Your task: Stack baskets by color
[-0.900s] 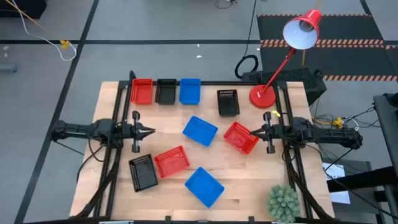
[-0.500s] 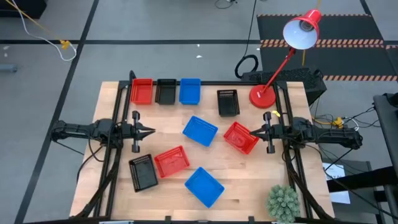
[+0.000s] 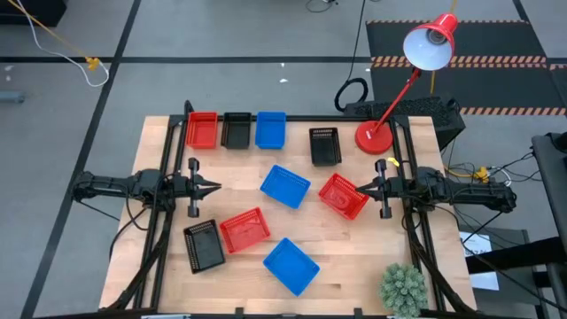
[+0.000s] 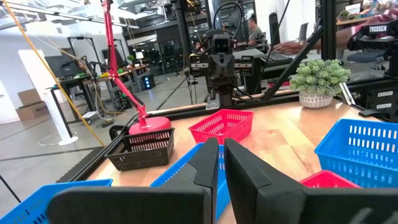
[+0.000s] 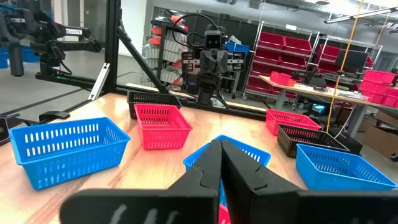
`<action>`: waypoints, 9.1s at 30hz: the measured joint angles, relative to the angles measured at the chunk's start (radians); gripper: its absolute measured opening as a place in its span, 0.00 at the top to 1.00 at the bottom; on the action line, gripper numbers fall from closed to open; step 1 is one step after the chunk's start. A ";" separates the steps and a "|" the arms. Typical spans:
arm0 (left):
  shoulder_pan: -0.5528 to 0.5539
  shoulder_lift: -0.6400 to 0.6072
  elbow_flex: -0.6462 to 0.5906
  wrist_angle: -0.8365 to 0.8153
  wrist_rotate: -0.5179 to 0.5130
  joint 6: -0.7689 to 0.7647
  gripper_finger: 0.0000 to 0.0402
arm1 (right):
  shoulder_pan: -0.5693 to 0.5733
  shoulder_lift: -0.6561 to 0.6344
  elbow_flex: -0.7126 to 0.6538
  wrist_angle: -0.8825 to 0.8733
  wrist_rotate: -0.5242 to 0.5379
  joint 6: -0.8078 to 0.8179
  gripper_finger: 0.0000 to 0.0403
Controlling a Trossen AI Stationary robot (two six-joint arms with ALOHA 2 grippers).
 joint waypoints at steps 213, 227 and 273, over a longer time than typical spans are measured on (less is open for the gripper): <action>-0.075 0.992 1.334 -0.908 0.008 -0.192 0.92 | 0.070 0.917 1.336 -0.986 0.130 0.259 1.00; -0.134 1.003 0.967 -0.491 -0.001 -0.051 0.92 | 0.164 1.126 1.144 -1.163 0.121 0.306 0.82; -0.133 1.001 0.943 -0.445 -0.002 -0.002 0.92 | 0.229 1.249 0.749 -0.806 0.158 0.059 0.91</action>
